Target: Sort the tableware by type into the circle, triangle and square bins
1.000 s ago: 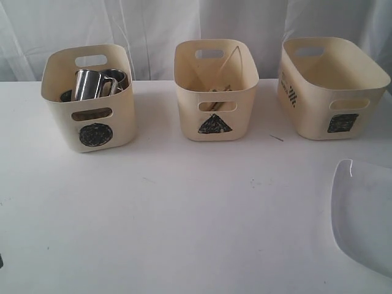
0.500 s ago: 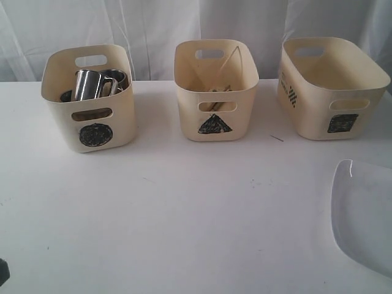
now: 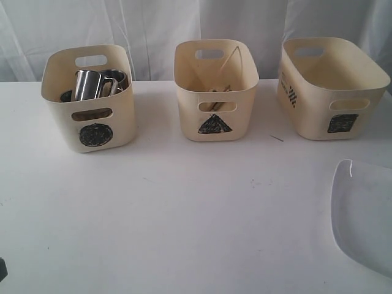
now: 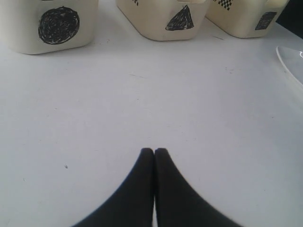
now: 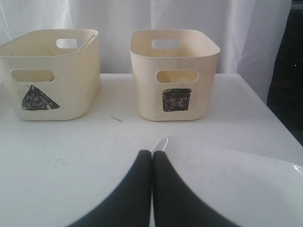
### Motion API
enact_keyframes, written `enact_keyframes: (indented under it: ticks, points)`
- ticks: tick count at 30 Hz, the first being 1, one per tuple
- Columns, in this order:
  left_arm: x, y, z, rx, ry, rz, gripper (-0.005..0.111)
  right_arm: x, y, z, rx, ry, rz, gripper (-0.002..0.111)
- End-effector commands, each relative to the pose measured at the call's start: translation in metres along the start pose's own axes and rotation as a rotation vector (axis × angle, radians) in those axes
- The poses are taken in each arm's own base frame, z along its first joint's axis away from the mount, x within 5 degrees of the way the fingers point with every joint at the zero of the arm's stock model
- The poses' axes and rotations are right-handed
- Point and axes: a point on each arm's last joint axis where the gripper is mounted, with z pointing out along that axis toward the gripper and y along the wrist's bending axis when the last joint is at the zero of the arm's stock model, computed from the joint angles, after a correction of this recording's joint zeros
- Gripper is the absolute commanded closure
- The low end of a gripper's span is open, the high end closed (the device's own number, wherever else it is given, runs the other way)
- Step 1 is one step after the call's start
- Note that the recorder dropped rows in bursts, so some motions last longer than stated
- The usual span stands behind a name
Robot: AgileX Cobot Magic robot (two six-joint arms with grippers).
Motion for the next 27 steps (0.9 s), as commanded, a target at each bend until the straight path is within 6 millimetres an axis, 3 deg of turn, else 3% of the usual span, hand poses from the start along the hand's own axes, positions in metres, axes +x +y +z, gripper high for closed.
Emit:
enact_keyframes:
  ticks: [1,12,27]
  points:
    - [0.001,0.000,0.000,0.003,0.003,-0.011,0.107,0.001,0.000,0.000,-0.002,-0.006,-0.007,0.108]
    - [0.002,0.013,-0.001,-0.137,0.026,0.243,0.107,0.001,0.000,0.000,-0.002,-0.006,-0.007,0.108]
    - [0.002,0.022,-0.002,-0.243,0.015,0.063,0.107,0.001,0.000,0.000,-0.002,-0.006,-0.007,0.108]
